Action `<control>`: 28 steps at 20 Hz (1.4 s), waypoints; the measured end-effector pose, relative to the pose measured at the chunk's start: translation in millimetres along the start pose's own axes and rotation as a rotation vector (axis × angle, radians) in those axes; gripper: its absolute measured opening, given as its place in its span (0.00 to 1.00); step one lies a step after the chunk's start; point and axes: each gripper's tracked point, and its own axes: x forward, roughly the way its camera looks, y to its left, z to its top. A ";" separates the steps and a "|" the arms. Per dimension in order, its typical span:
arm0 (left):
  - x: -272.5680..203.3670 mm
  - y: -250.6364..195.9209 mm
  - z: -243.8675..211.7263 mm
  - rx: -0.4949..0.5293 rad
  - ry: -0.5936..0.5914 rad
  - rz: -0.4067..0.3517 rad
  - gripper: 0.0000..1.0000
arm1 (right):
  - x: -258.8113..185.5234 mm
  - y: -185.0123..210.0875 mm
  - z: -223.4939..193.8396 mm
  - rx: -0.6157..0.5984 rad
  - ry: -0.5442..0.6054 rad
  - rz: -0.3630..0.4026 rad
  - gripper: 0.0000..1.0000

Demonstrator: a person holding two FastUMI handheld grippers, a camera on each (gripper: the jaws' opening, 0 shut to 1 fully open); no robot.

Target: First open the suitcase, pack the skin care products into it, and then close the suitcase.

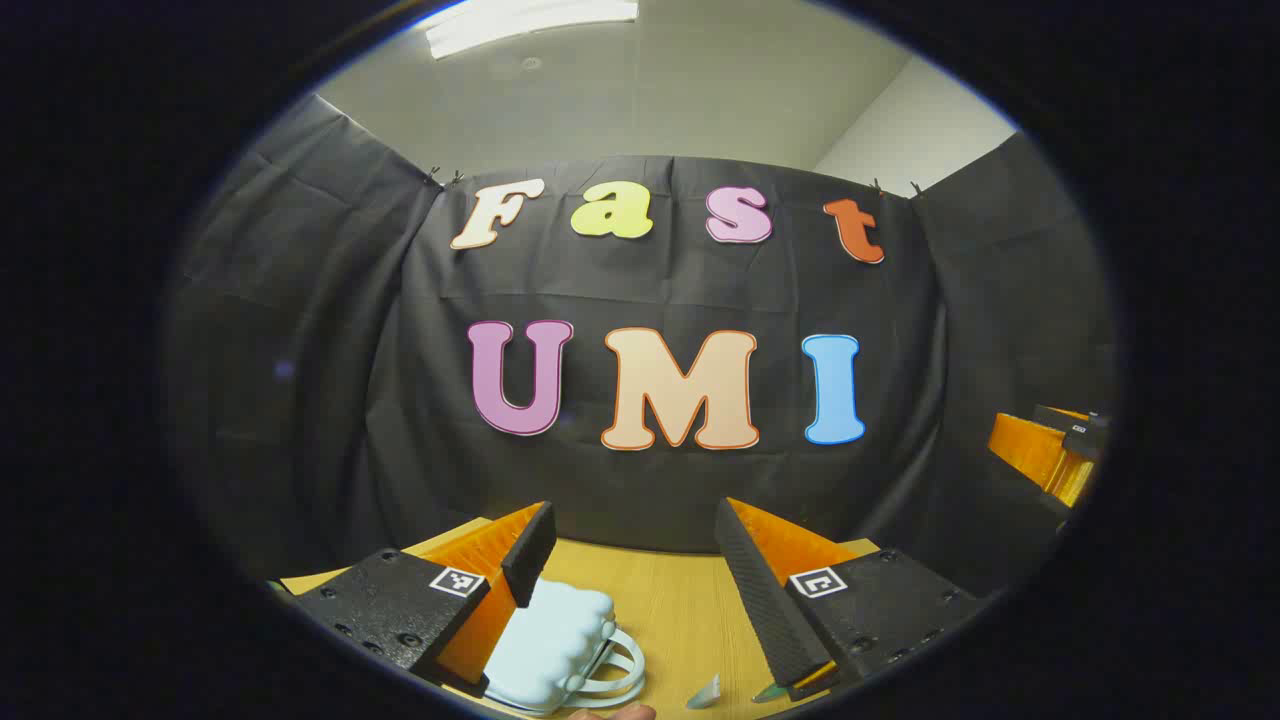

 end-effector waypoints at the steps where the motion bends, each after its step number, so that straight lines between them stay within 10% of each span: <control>1: -0.1 -1.8 -1.4 -0.002 0.004 0.003 0.94 | 0.8 -1.8 -1.6 -0.006 0.001 0.006 0.99; 16: 17.9 -8.8 -79.5 0.076 0.182 0.020 0.95 | 12.5 -8.4 -32.6 0.011 0.057 0.088 1.00; 28: 28.8 -10.0 -244.7 0.051 0.634 -0.098 0.95 | 17.4 -30.6 -59.9 -0.040 0.142 -0.092 0.98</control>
